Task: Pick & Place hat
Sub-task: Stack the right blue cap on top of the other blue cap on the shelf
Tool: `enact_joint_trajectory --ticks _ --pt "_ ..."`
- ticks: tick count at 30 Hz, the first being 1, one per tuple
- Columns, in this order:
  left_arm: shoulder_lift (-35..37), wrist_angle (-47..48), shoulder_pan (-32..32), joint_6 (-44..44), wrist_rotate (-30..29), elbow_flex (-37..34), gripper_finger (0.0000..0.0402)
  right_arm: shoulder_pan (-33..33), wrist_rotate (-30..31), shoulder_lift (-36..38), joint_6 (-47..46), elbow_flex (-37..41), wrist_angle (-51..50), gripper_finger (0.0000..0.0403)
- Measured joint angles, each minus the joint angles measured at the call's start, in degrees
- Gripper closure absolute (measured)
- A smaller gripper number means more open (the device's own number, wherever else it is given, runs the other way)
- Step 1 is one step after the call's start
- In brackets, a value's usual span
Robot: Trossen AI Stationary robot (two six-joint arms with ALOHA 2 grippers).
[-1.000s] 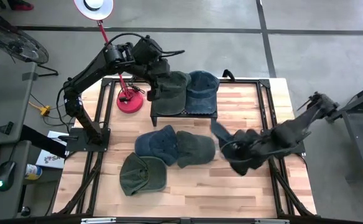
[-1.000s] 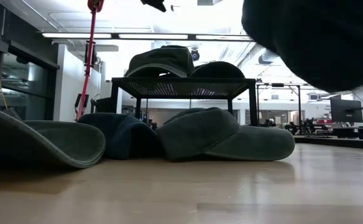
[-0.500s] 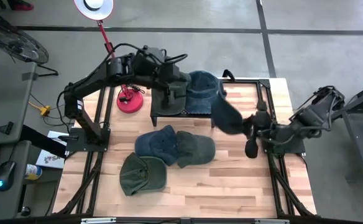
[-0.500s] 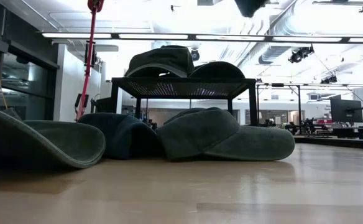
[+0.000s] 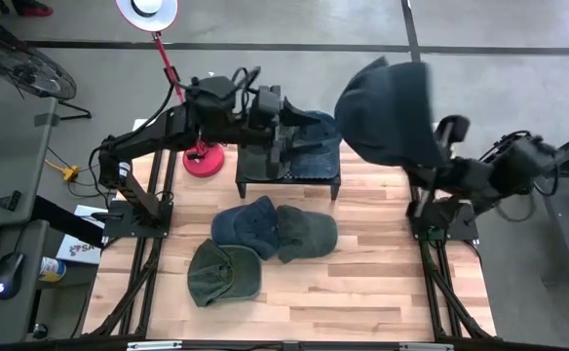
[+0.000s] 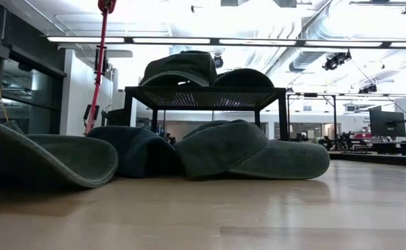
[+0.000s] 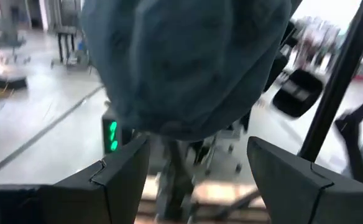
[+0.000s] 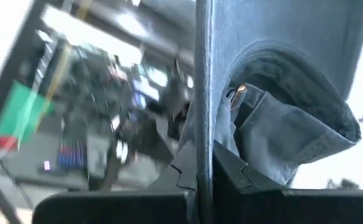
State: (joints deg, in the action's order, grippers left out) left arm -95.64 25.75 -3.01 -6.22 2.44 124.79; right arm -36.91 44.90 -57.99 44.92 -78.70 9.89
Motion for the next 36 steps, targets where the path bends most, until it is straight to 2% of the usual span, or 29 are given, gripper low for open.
enact_joint_trajectory --ticks 6,11,13,21,36 --pt "-1.43 -10.01 1.77 -2.65 0.02 0.00 0.0135 0.54 -11.75 1.52 7.30 0.00 7.24 0.0395" --pt "-4.61 -19.36 2.45 -4.55 1.80 0.00 0.0135 2.62 -22.21 1.66 8.16 0.00 10.56 0.0395" --pt "-5.91 -23.04 2.37 -5.88 3.21 -0.02 0.0135 3.80 -24.44 1.57 8.03 0.00 10.88 0.0395" --pt "-11.12 -37.33 2.32 -9.57 8.81 -0.04 0.0135 6.88 -29.67 1.48 5.42 0.00 12.68 0.0395" --pt "-16.36 -52.13 2.38 -12.58 10.58 0.10 0.0135 13.56 -31.86 0.23 -2.13 0.00 9.53 0.0395"
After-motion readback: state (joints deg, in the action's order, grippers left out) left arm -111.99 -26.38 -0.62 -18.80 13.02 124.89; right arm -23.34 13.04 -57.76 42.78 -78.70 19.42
